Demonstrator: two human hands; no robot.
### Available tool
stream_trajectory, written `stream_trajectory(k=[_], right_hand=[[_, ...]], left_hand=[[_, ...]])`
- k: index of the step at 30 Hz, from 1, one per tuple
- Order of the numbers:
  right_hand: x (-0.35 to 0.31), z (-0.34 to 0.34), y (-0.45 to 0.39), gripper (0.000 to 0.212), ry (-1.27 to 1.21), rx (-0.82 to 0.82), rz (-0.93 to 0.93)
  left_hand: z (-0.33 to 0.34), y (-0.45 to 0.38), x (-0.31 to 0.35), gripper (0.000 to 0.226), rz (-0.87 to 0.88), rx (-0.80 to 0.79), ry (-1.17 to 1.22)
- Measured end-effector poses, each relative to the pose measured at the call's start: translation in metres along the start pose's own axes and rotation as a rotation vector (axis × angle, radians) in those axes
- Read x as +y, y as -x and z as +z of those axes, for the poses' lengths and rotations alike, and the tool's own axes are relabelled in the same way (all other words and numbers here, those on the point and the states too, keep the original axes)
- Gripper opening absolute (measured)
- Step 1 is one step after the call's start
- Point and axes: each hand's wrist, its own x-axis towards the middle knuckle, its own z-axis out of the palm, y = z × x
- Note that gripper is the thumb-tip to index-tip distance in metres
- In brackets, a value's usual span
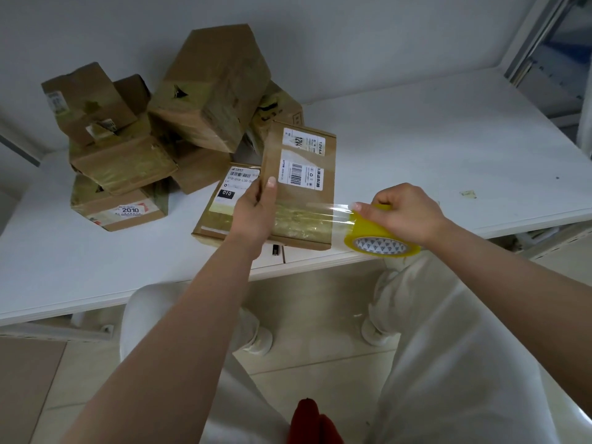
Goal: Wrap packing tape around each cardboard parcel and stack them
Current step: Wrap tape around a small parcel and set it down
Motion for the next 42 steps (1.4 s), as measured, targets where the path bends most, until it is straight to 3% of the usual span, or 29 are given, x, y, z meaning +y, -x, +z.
stream_trajectory(k=[8,13,16,19,24,31,34,38,42], right_hand=[[0.006,0.002,-0.002,0.057,-0.053,-0.002,0.014],[0.014,0.004,-0.002,0.055,-0.268,-0.050,0.053],[0.015,0.009,-0.002,0.073,-0.263,-0.046,0.095],[0.018,0.015,-0.002,0.085,-0.049,-0.062,0.148],[0.022,0.021,-0.003,0.073,-0.112,-0.147,0.121],[0.038,0.017,-0.002,0.069,-0.151,-0.275,0.200],[0.045,0.012,-0.006,0.048,-0.226,-0.342,0.230],[0.040,0.011,-0.017,0.061,0.139,-0.288,0.228],[0.038,0.013,-0.025,0.055,0.199,-0.290,0.279]], left_hand=[[0.000,0.003,0.006,0.051,-0.079,-0.037,0.105],[0.002,0.002,0.004,0.055,-0.119,-0.053,0.134],[0.006,-0.001,0.002,0.057,-0.137,-0.073,0.156],[0.010,-0.001,0.003,0.051,-0.107,-0.101,0.149],[0.016,0.002,-0.001,0.049,-0.161,-0.120,0.220],[0.028,-0.008,-0.017,0.031,-0.190,-0.140,0.181],[0.031,-0.015,-0.020,0.032,-0.191,-0.152,0.192],[0.037,-0.019,-0.016,0.055,-0.142,-0.158,0.053],[0.047,-0.026,-0.022,0.059,-0.110,-0.145,-0.079]])
